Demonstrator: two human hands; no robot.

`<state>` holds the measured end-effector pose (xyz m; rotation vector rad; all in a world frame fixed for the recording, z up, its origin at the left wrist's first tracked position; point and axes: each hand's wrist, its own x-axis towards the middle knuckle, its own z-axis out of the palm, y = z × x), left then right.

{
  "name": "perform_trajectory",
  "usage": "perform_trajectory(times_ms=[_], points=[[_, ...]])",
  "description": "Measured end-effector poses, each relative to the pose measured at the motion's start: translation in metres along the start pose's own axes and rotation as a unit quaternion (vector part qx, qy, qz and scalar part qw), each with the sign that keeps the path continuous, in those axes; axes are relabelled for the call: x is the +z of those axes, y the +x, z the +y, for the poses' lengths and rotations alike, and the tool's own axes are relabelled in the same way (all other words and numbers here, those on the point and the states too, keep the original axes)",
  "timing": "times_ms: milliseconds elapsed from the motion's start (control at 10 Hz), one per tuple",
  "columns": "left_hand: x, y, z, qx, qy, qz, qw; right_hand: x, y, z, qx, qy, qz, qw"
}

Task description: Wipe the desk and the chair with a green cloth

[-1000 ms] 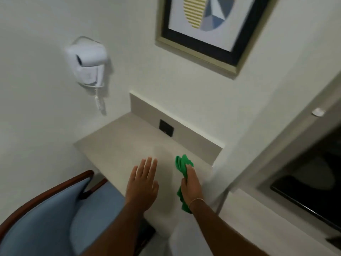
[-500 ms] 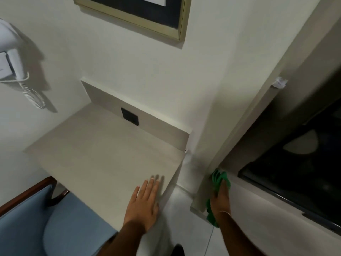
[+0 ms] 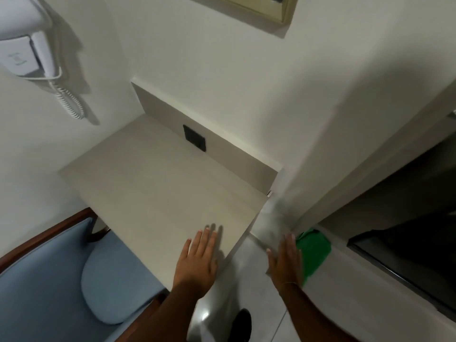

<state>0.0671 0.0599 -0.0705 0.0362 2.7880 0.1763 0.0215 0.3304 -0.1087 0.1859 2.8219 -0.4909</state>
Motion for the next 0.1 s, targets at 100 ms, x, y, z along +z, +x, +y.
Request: perform_trajectory(times_ms=[100], points=[[-0.0255, 0.0185, -0.0107, -0.014, -0.02, -0.005, 1.0, -0.0034, -0.0001, -0.0379, -0.135, 0.005, 0.03, 0.99]])
